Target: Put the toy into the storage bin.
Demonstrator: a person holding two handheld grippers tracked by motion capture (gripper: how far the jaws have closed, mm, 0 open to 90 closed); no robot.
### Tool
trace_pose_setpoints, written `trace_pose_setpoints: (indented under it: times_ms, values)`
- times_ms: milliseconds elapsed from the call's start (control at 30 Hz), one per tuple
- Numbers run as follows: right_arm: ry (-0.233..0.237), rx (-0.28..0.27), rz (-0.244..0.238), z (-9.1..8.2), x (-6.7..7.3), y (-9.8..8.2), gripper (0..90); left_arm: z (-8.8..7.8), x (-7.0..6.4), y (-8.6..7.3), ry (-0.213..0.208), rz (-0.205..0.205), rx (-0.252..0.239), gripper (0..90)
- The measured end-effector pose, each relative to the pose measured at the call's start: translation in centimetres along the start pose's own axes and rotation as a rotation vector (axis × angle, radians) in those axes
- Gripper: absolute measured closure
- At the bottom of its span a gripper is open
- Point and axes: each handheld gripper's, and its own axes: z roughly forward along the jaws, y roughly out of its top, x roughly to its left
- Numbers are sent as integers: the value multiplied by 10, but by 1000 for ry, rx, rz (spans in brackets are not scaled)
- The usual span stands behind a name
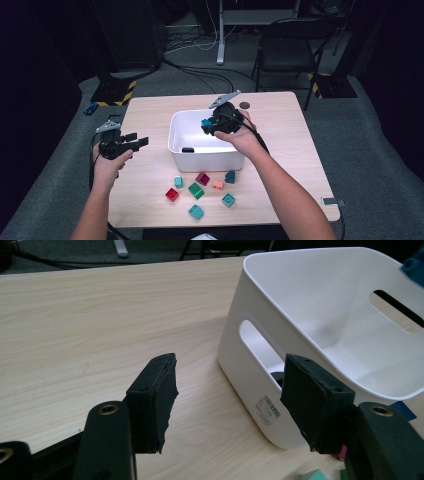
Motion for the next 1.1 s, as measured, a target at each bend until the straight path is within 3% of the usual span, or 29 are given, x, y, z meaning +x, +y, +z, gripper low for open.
trace_pose_setpoints:
  times_ms: [267,433,500,667,933,1100]
  values:
    - [-18,15,-39,37,3,12,577,-1,1,0,0,-2,3,388]
    - [17,27,-15,55,2,16,578,0,0,0,-6,0,2,388]
    - [28,28,-27,62,1,16,578,0,0,0,-7,1,2,388]
    - [57,36,-47,76,1,15,578,-2,1,0,-16,-1,-3,388]
    - [56,68,-49,90,-5,17,578,-1,2,0,-15,-7,-3,389]
    - [55,86,-74,100,-10,17,577,-1,2,0,-25,-6,-1,388]
